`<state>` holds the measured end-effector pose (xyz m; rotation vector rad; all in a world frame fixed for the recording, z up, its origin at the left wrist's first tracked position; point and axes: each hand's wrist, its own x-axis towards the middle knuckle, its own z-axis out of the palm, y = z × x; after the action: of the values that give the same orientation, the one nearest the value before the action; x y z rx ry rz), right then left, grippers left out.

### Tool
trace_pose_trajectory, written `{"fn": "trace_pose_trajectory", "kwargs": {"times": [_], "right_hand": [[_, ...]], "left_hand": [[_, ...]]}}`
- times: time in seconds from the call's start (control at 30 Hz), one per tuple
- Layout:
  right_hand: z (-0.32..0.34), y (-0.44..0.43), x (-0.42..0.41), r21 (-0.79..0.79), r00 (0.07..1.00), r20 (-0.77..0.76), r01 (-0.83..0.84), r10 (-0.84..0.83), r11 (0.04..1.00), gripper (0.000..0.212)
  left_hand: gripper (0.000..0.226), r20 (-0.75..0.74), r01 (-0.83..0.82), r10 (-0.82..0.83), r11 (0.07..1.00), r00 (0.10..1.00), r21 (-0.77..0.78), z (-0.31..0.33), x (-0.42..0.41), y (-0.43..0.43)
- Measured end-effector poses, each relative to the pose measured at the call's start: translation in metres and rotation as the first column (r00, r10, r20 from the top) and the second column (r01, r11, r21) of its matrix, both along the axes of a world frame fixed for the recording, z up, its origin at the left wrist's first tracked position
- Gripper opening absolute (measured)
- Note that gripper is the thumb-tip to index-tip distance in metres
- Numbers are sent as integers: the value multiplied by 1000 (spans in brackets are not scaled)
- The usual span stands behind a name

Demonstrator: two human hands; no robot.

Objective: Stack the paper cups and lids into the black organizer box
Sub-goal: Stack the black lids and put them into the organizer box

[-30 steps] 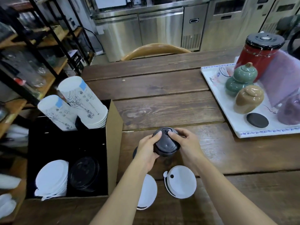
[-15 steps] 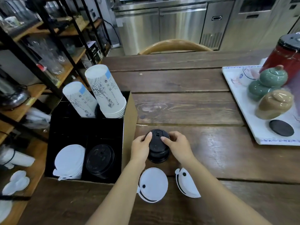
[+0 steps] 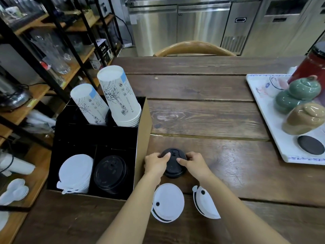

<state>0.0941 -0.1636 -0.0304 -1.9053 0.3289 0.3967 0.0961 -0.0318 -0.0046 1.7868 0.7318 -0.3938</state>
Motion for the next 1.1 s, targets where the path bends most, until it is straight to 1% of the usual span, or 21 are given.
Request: {"fn": "trace_pose_trajectory", "kwargs": {"times": [0.13, 0.27, 0.37, 0.43, 0.47, 0.57, 0.67, 0.73, 0.83, 0.97, 1.1], "right_hand": [[1, 0, -1, 113, 998, -45, 42, -37, 993, 31], [7, -5, -1, 141, 996, -46, 79, -73, 987, 37], [19, -4, 0, 256, 986, 15, 154, -163, 954, 27], [32, -3, 2, 276, 977, 99, 156, -190, 948, 24], [40, -2, 3, 280, 971, 138, 148, -193, 948, 23], [65, 2, 5, 272, 955, 247, 93, -163, 958, 20], [88, 14, 0, 274, 941, 313, 41, -129, 961, 21], [101, 26, -5, 282, 940, 326, 9, -105, 959, 19], [114, 46, -12, 271, 939, 335, -20, -75, 962, 19], [123, 77, -20, 220, 946, 323, -81, 5, 972, 27], [124, 107, -27, 200, 955, 290, -118, 56, 973, 30]], "left_hand": [[47, -87, -75, 62, 985, 994, -155, 7, 2, 3], [45, -79, -103, 87, 970, 993, -220, 13, -2, 2], [34, -65, -81, 64, 951, 996, -299, 26, 1, 4], [24, -47, -47, 33, 937, 998, -347, 38, 1, 8], [23, -19, -26, 21, 935, 1000, -354, 45, 0, 11], [32, 103, 62, -29, 942, 994, -331, 66, -5, 25], [31, 193, 87, -25, 943, 981, -321, 91, -12, 48], [28, 231, 120, -49, 945, 972, -305, 105, -17, 66], [15, 246, 138, -66, 948, 967, -285, 118, -26, 91], [13, 254, 88, -24, 966, 967, -245, 121, -36, 124], [14, 298, 53, 21, 970, 954, -238, 120, -49, 151]]}}
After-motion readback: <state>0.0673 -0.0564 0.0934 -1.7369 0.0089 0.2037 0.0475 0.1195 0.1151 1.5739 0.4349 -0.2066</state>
